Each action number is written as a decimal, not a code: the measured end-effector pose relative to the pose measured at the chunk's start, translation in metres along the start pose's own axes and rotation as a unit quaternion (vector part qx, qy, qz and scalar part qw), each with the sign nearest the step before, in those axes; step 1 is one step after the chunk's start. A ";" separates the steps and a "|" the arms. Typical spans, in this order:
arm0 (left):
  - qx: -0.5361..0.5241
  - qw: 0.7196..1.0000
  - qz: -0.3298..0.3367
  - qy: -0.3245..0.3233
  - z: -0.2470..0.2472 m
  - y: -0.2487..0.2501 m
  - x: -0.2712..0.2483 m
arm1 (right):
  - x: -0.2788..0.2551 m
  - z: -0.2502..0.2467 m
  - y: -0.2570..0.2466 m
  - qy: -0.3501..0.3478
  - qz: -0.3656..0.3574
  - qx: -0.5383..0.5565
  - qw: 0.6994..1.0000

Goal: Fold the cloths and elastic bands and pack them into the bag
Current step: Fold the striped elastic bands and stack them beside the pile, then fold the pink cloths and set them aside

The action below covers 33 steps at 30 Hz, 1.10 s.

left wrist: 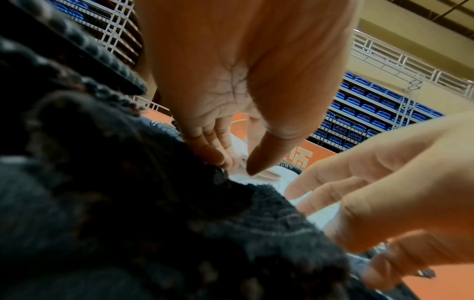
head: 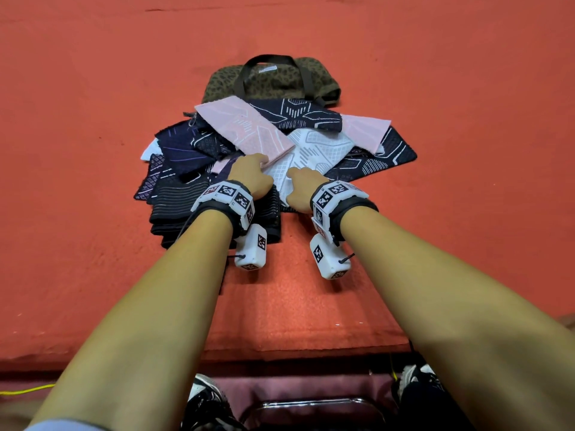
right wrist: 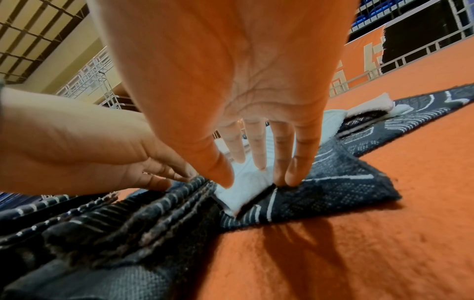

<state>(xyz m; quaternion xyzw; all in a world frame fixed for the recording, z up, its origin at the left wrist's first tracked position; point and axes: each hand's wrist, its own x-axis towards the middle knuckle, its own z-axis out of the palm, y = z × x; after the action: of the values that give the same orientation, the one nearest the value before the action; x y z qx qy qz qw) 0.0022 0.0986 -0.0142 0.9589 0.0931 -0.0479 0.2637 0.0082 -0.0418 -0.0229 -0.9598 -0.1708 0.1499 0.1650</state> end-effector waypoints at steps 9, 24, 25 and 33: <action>-0.035 0.999 -0.002 -0.024 0.006 0.007 -0.002 | -0.006 -0.004 0.012 0.006 0.010 -0.009 1.000; -0.118 0.980 0.092 -0.130 0.065 0.046 -0.055 | -0.048 0.009 0.053 0.022 0.047 0.041 0.998; -0.122 0.980 0.094 -0.127 0.067 0.045 -0.058 | -0.049 0.011 0.052 0.019 0.045 0.030 0.998; -0.134 0.986 0.044 -0.094 0.072 0.023 -0.063 | -0.059 0.015 0.052 0.053 0.084 0.037 0.994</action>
<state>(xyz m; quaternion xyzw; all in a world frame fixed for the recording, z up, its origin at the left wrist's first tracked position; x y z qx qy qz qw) -0.0581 0.0320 -0.0558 0.9093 0.0309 -0.1132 0.3993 -0.0351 -0.1064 -0.0419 -0.9706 -0.0750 0.1184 0.1956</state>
